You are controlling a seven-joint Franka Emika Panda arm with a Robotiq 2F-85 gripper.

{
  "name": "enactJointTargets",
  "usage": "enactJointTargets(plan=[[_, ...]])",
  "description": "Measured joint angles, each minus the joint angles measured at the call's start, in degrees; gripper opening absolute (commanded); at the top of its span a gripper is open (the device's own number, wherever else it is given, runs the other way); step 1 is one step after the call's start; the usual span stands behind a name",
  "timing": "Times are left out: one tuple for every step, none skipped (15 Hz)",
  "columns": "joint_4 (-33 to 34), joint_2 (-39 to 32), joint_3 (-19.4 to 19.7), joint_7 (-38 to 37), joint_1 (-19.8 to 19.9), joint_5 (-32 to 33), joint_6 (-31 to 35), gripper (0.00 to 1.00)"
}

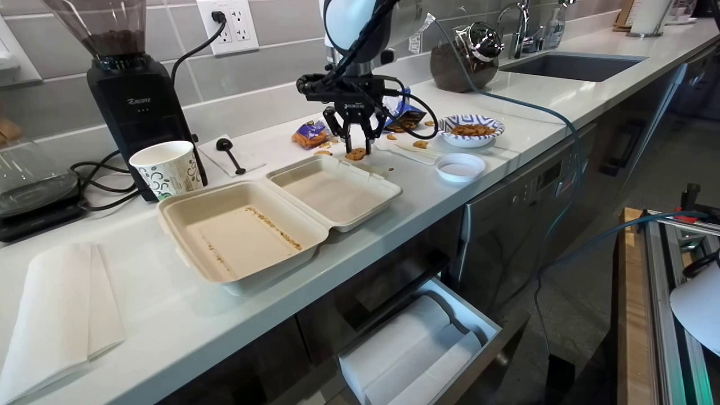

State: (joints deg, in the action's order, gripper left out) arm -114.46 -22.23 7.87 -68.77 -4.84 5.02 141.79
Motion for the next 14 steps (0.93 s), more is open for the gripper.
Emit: enactJointTargets(plan=[[0.02, -0.01, 0.00, 0.00, 0.00, 0.00, 0.00, 0.38], [0.02, -0.01, 0.00, 0.00, 0.00, 0.00, 0.00, 0.38], [0.03, -0.02, 0.00, -0.01, 0.00, 0.00, 0.00, 0.37], [0.03, -0.02, 0.00, -0.01, 0.00, 0.00, 0.00, 0.36], [0.03, -0.02, 0.00, -0.01, 0.00, 0.00, 0.00, 0.35], [0.03, -0.02, 0.00, -0.01, 0.00, 0.00, 0.00, 0.34], [0.03, -0.02, 0.00, -0.01, 0.00, 0.00, 0.00, 0.33], [0.03, -0.01, 0.00, -0.02, 0.00, 0.00, 0.00, 0.33], [0.03, -0.01, 0.00, -0.03, 0.00, 0.00, 0.00, 0.32], [0.03, -0.01, 0.00, -0.04, 0.00, 0.00, 0.00, 0.32], [0.03, -0.01, 0.00, -0.05, 0.00, 0.00, 0.00, 0.31], [0.03, 0.00, 0.00, -0.06, 0.00, 0.00, 0.00, 0.31], [0.03, 0.00, 0.00, -0.07, 0.00, 0.00, 0.00, 0.31], [0.03, 0.01, 0.00, -0.08, 0.00, 0.00, 0.00, 0.30]])
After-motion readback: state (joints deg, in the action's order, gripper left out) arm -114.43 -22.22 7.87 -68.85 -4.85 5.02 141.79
